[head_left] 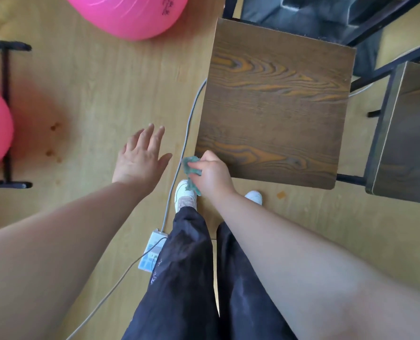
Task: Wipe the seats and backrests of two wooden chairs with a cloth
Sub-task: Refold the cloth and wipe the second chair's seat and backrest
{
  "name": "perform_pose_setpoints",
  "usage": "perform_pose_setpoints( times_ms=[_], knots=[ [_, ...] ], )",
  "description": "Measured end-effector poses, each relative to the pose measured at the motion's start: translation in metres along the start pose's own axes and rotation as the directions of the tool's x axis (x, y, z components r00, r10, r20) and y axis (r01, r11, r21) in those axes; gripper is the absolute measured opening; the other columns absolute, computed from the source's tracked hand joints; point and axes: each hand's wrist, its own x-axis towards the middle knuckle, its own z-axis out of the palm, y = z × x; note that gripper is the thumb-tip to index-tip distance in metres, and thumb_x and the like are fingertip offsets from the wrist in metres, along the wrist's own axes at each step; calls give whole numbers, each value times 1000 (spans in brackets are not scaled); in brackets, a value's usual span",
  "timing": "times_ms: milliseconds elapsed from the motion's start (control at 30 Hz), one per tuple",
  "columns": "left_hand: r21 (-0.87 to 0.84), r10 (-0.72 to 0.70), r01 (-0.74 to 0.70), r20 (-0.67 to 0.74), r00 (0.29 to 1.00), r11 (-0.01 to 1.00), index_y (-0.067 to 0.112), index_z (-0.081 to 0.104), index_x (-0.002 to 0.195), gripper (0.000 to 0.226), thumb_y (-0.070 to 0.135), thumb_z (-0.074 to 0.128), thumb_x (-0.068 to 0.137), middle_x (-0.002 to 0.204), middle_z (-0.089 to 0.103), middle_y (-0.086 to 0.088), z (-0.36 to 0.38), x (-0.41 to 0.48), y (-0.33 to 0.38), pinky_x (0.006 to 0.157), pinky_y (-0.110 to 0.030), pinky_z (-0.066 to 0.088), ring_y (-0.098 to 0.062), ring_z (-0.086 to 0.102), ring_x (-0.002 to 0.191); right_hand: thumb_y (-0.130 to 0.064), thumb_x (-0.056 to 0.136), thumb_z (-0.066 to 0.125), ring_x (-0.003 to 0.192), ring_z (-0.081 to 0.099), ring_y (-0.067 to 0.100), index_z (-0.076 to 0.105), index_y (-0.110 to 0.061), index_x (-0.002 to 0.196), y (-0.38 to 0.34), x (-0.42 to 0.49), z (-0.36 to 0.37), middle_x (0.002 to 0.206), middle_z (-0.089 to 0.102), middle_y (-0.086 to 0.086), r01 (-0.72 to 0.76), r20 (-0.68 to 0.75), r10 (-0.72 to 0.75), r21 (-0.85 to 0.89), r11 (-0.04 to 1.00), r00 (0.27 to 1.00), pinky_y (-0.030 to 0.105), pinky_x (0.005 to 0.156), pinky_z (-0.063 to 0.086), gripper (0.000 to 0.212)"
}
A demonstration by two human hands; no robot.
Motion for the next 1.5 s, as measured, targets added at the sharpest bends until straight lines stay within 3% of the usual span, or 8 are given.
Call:
perform_pose_setpoints(
  times_ms=[133,333,433,567,767,1033,1167,1500],
  knots=[
    [-10,-37,37,-12,999,999,25,15,154,65,50,36,98,161,16,-1,-5,3,-6,112,-45,28,-24,14,145,-9,84,67,86,59,32,73,-13,92,-22,12,8,85,47,3,66,41,-67,21,998,997,37,75,48,11],
    [-3,3,-3,-46,999,1000,24,14,154,63,49,33,100,162,14,-2,-24,30,19,112,-47,27,-24,12,146,-11,82,71,90,61,12,73,-11,111,-2,35,-64,103,63,1,-4,-279,29,90,996,960,1,76,36,29],
    [-7,34,-35,-63,997,999,24,12,154,63,50,32,100,162,12,-1,-33,56,47,112,-47,26,-24,12,146,-15,83,71,93,56,5,72,-13,114,27,49,-123,108,62,-2,-75,-425,100,75,994,899,-6,79,30,31],
    [14,100,-99,-79,992,995,24,11,154,64,50,32,100,162,11,-2,-40,87,93,114,-46,25,-26,13,146,-20,90,67,100,57,5,67,-16,123,68,62,-202,119,57,-5,-204,-571,242,132,970,784,-6,71,36,33],
    [47,195,-193,-64,979,980,25,8,154,64,48,33,100,163,8,0,-37,118,164,115,-45,22,-25,10,147,-27,90,68,106,61,12,65,-18,124,114,71,-274,121,57,-6,-327,-675,363,187,926,642,14,74,53,36],
    [97,305,-302,-22,952,948,26,7,155,63,49,30,102,163,8,0,-27,132,229,119,-41,17,-24,9,148,-17,94,62,104,61,19,65,-11,122,144,78,-266,123,54,-4,-300,-581,342,170,939,738,35,87,58,30],
    [130,336,-334,7,942,933,26,6,155,63,49,30,102,163,7,0,-24,130,231,118,-41,16,-23,8,148,-15,94,61,106,60,13,66,-11,124,140,79,-256,124,54,-5,-279,-584,325,170,945,744,21,89,52,31],
    [94,189,-186,-24,982,978,24,7,155,65,47,34,101,163,9,-1,-31,124,158,118,-42,19,-24,10,147,-8,89,65,100,59,14,70,-10,116,69,90,-163,115,59,-2,-72,-476,54,-20,997,878,32,92,54,27]
  ],
)
